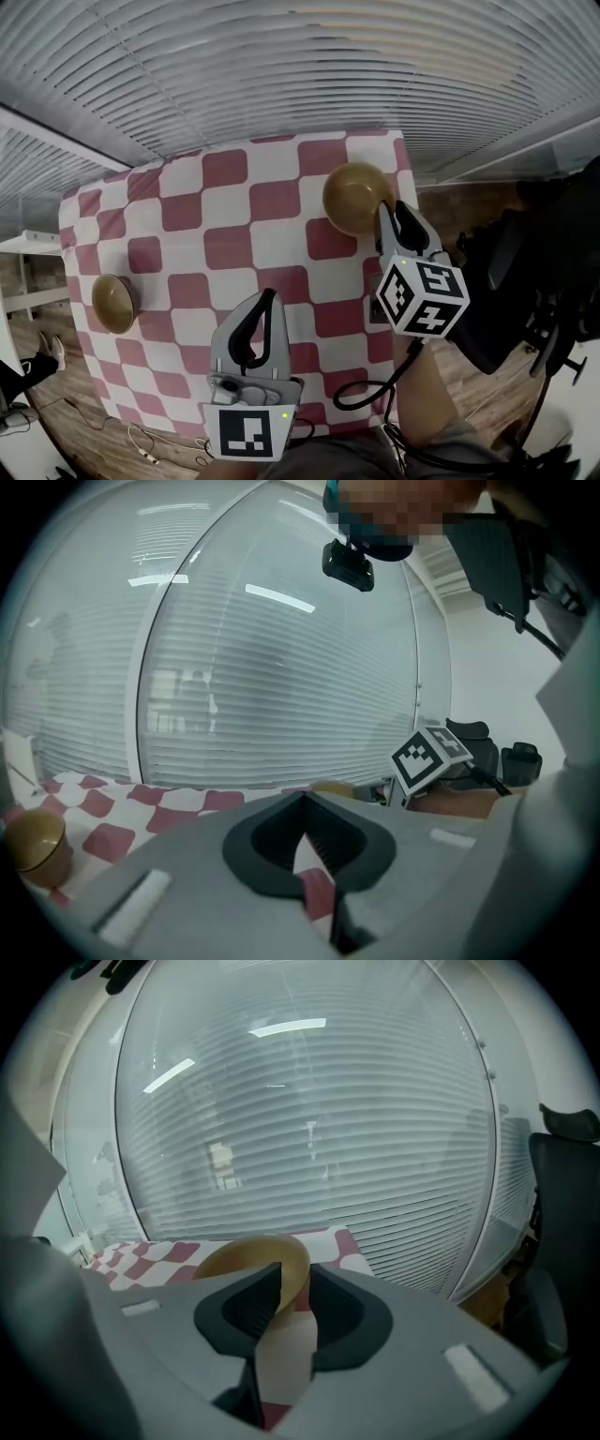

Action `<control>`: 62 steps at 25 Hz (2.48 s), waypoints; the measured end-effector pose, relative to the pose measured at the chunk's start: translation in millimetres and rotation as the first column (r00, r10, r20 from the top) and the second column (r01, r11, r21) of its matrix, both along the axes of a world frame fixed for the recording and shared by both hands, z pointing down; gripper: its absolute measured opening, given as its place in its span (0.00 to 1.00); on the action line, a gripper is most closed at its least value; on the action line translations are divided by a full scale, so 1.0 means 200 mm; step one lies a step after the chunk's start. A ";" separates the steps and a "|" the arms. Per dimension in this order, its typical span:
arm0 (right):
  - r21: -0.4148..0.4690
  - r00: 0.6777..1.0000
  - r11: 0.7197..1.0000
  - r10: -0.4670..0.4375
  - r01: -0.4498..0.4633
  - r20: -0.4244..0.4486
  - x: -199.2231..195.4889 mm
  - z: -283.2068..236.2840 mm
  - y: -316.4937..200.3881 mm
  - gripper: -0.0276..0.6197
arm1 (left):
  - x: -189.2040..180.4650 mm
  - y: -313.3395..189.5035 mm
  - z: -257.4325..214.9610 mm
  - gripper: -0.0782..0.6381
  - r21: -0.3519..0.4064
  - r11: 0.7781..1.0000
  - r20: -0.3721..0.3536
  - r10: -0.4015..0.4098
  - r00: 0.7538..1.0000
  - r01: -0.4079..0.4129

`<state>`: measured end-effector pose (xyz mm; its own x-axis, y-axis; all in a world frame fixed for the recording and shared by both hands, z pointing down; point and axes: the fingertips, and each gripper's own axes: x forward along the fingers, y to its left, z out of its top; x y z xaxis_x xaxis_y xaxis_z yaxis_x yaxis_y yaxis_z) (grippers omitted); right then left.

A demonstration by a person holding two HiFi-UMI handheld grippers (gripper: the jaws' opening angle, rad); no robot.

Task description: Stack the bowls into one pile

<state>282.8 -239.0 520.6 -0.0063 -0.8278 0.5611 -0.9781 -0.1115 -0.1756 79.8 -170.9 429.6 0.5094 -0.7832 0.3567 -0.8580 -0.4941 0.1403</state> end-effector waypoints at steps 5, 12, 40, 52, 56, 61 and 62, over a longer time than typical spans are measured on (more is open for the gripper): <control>-0.004 1.000 1.000 0.030 -0.031 -0.008 0.02 0.01 0.00 0.20 | -0.04 -0.02 -0.03 0.11 0.017 1.000 -0.005 -0.017 1.000 0.017; 0.011 0.999 0.999 0.040 -0.040 -0.008 -0.01 -0.05 0.01 0.10 | -0.14 0.02 -0.07 0.11 0.030 0.999 -0.005 -0.039 0.999 0.039; 0.220 0.883 0.894 -0.431 0.390 0.188 -1.52 -0.88 0.06 0.10 | -1.33 0.45 -0.83 0.11 0.340 0.820 -0.065 -0.468 0.881 0.461; 0.207 0.797 0.818 -0.572 0.537 0.194 -1.98 -0.84 0.09 0.10 | -1.63 0.58 -0.80 0.11 0.320 0.743 -0.064 -0.602 0.796 0.588; 0.199 0.788 0.810 -0.584 0.551 0.197 -2.05 -0.79 0.09 0.10 | -1.68 0.57 -0.76 0.11 0.324 0.737 -0.060 -0.610 0.790 0.593; 0.180 0.783 0.807 -0.590 0.563 0.197 -2.10 -0.74 0.10 0.10 | -1.71 0.58 -0.73 0.11 0.305 0.737 -0.058 -0.618 0.784 0.603; 0.177 0.782 0.806 -0.591 0.564 0.198 -2.11 -0.73 0.09 0.10 | -1.73 0.58 -0.72 0.11 0.300 0.736 -0.057 -0.621 0.782 0.607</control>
